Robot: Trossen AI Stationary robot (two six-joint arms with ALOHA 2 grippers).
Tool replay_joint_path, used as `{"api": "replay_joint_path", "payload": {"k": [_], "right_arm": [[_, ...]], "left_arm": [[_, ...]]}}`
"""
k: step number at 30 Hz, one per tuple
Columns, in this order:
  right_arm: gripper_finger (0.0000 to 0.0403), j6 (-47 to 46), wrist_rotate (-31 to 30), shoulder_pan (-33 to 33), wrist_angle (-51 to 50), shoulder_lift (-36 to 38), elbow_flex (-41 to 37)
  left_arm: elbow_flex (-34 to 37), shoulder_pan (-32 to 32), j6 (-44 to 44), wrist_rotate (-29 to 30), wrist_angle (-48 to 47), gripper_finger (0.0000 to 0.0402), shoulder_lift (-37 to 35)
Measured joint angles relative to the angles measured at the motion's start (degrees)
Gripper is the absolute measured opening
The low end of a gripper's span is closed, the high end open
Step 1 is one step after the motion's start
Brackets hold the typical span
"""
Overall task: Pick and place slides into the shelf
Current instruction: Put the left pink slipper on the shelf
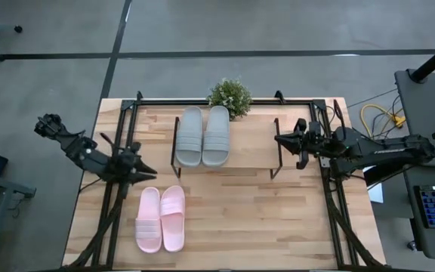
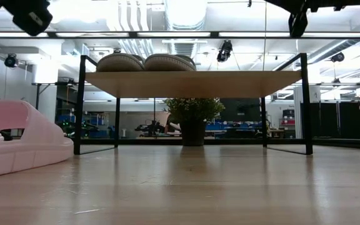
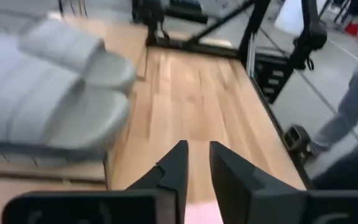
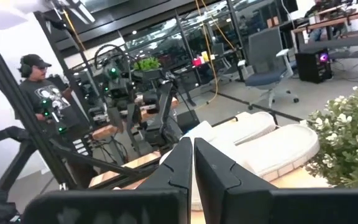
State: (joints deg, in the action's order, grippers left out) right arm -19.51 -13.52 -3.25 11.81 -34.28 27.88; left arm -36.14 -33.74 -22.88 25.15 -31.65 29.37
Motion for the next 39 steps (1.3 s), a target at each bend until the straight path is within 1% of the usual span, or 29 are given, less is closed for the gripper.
{"api": "replay_joint_path", "payload": {"k": [2, 4, 7, 12, 20, 24, 27, 32, 39], "right_arm": [[0.0008, 0.02, -0.04, 0.00, -0.04, -0.02, 0.00], [0.0008, 0.02, -0.06, 0.02, -0.04, -0.02, 0.00], [0.0008, 0.01, -0.76, 0.02, -0.06, -0.02, 0.00], [0.0008, 0.04, -1.58, 0.02, -0.08, -0.02, 0.00], [0.0008, 0.02, -1.66, 0.02, -2.45, -0.02, 0.01], [0.0008, 0.02, -1.64, 0.02, -2.86, -0.02, 0.01], [0.0008, 0.03, -1.64, 0.02, -3.04, -0.02, 0.02], [0.0008, 0.02, -1.64, 0.02, -3.10, -0.02, 0.00], [0.0008, 0.02, -1.62, 0.02, -3.10, -0.02, 0.01]], "left_arm": [[0.00, 0.01, -0.71, -1.84, -2.67, 0.0064, 0.60], [0.02, 0.02, -0.81, -5.17, -5.43, 0.0073, 1.35], [0.02, 0.02, -1.44, -12.92, -8.51, 0.0084, 3.77], [0.02, 0.02, -6.44, -24.58, -12.31, 0.0096, 8.83], [0.07, 0.02, -8.74, -35.85, -12.84, 0.0105, 16.29], [0.07, 0.02, -11.31, -41.85, -12.72, 0.0106, 19.54], [0.07, 0.02, -11.31, -44.06, -12.68, 0.0106, 22.08], [0.07, 0.02, -11.31, -44.99, -12.45, 0.0106, 25.06], [-0.33, 0.02, -11.35, -45.48, -12.32, 0.0106, 26.08]]}}
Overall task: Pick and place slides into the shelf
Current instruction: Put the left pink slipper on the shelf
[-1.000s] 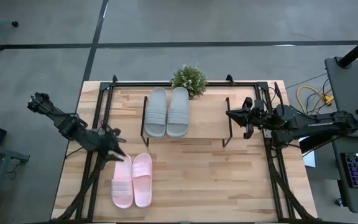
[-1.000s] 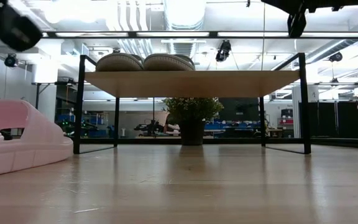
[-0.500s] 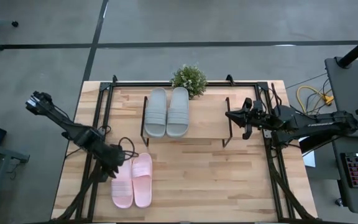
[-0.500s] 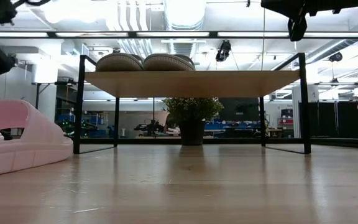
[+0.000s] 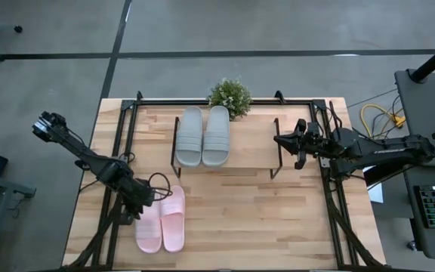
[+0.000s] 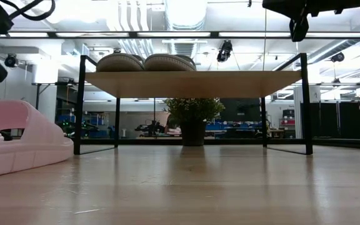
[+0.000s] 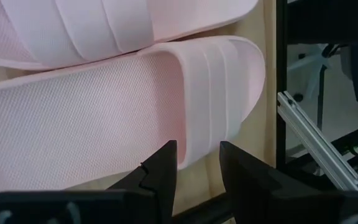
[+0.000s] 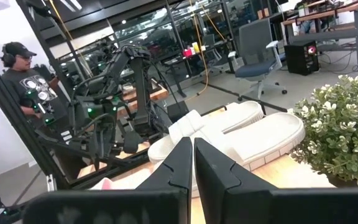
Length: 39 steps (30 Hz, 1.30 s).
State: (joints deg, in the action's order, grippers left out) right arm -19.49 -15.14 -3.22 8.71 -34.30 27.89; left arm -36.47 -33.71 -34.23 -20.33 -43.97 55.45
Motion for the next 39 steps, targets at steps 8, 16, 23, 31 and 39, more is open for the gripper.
{"api": "replay_joint_path", "payload": {"k": [8, 16, 23, 31, 39], "right_arm": [[0.0008, -0.02, 0.02, 0.00, 0.00, 0.00, -0.01], [0.0008, -0.02, 0.02, 0.00, 0.04, 0.04, -0.01], [0.0008, -0.04, 0.07, -0.01, 0.02, 0.11, -0.01], [0.0009, -0.48, 0.55, -0.01, 0.03, 0.15, -0.01], [0.0008, -0.48, 0.57, 0.00, 0.04, 0.15, -0.01]], "left_arm": [[-0.42, 0.02, -5.89, 12.37, 2.11, 0.0105, 0.04], [-4.11, -0.17, -7.36, 19.36, 4.25, 0.0105, 3.81], [-15.88, -2.39, -6.39, 31.01, -2.83, 0.0105, 12.36], [-31.52, -7.80, -15.25, 44.34, -23.83, 0.0105, 31.09], [-42.45, -8.58, -25.76, 44.84, -29.86, 0.0101, 43.85]]}}
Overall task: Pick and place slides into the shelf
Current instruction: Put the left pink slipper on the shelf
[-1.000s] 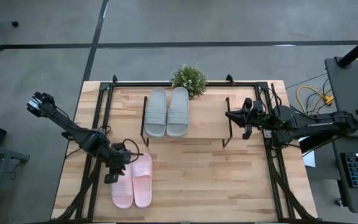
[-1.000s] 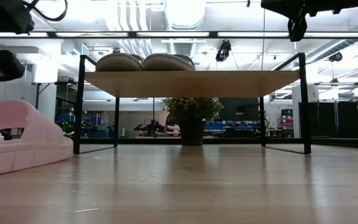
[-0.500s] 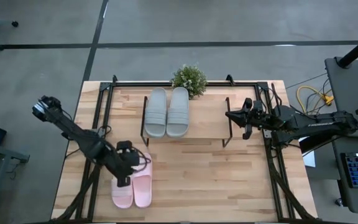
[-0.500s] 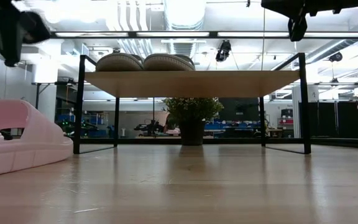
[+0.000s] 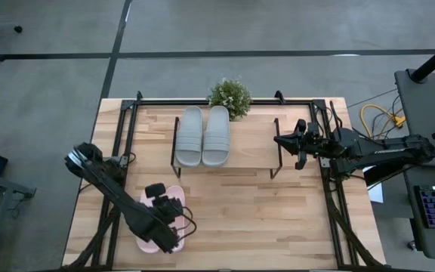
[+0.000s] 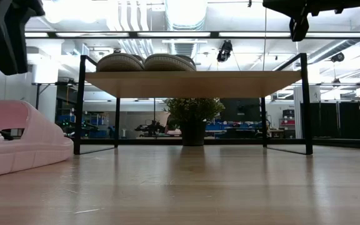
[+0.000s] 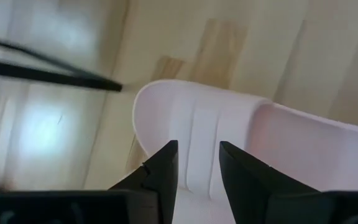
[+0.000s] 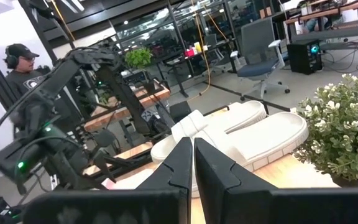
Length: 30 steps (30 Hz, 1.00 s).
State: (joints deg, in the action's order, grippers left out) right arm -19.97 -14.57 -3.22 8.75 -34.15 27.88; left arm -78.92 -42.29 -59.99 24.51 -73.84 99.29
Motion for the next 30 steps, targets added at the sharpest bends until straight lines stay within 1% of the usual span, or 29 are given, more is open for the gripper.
{"api": "replay_joint_path", "payload": {"k": [2, 4, 7, 11, 14, 17, 23, 25, 27, 30], "right_arm": [[0.0009, 0.00, 0.04, 0.00, -0.02, 0.00, 0.00], [0.0008, 0.00, 0.14, 0.00, -0.02, 0.00, 0.00], [0.0008, 0.00, 0.17, 0.00, -0.03, 0.00, 0.00], [0.0009, -0.02, 0.22, -0.02, -0.52, 0.00, 0.00], [0.0009, -0.02, 0.45, -0.01, -0.91, 0.00, -0.02], [0.0009, -0.04, 1.30, -0.02, -0.88, 0.00, -0.02], [0.0009, -0.04, 1.73, -0.02, -1.30, 0.00, -0.02], [0.0009, -0.04, 1.73, -0.02, -1.43, 0.00, -0.02], [0.0009, -0.04, 1.73, -0.02, -1.50, 0.00, -0.02], [0.0009, 0.03, 1.68, -0.02, -1.68, 0.00, -0.02]], "left_arm": [[-2.96, -0.33, -2.73, -0.03, -3.64, 0.0090, 2.58], [-5.61, -0.81, -2.96, -0.08, -6.16, 0.0076, 4.80], [-8.13, -1.99, -2.43, -0.15, -6.59, 0.0057, 6.60], [-9.20, -3.37, -5.26, -0.03, -7.07, 0.0044, 8.08], [-9.37, -4.55, -6.74, 0.69, -7.10, 0.0042, 8.90], [-9.01, -5.76, -10.07, 1.49, -7.15, 0.0042, 9.84], [-9.30, -5.61, -10.03, -0.66, -5.71, 0.0042, 9.83], [-9.64, -5.17, -9.09, -1.90, -5.79, 0.0043, 8.67], [-10.38, -4.92, -5.90, -2.05, -5.70, 0.0048, 7.32], [-10.81, -4.93, -0.58, -0.82, -4.00, 0.0069, 6.64]]}}
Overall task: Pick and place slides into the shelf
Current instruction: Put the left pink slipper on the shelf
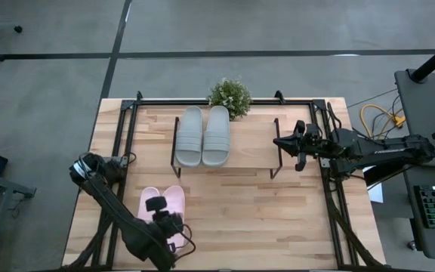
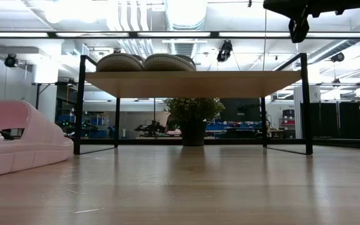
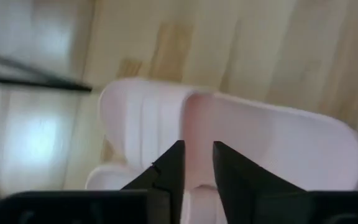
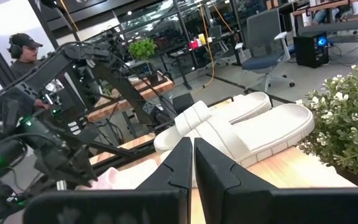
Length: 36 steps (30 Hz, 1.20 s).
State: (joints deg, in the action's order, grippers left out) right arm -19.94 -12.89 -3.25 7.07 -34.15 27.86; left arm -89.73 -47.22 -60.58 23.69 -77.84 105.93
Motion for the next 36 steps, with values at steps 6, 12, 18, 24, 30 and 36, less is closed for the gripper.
{"api": "replay_joint_path", "payload": {"k": [6, 12, 18, 24, 30, 36], "right_arm": [[0.0009, 0.32, -0.17, 0.00, -1.35, -0.02, 0.00], [0.0009, 0.39, -0.20, 0.00, -2.85, -0.06, -0.02], [0.0009, 0.39, -0.18, 0.00, -2.78, -0.04, -0.02], [0.0009, 0.39, -0.17, 0.00, -2.69, -0.04, -0.02], [0.0009, 0.39, -0.17, 0.00, -2.59, -0.04, -0.02], [0.0009, 0.39, -0.17, 0.00, -2.58, -0.02, -0.02]], "left_arm": [[-0.02, 0.00, 6.18, 2.50, 6.38, 0.0160, -0.99], [1.38, 0.07, 4.04, 2.04, 5.64, 0.0208, 0.17], [2.03, 0.09, -0.20, 1.66, -0.95, 0.0178, 2.88], [2.05, 0.09, 1.03, 1.67, -0.25, 0.0150, 6.41], [2.05, 0.26, 1.00, 1.70, -1.16, 0.0140, 9.55], [2.05, 0.37, -0.53, 2.18, -4.29, 0.0139, 12.57]]}}
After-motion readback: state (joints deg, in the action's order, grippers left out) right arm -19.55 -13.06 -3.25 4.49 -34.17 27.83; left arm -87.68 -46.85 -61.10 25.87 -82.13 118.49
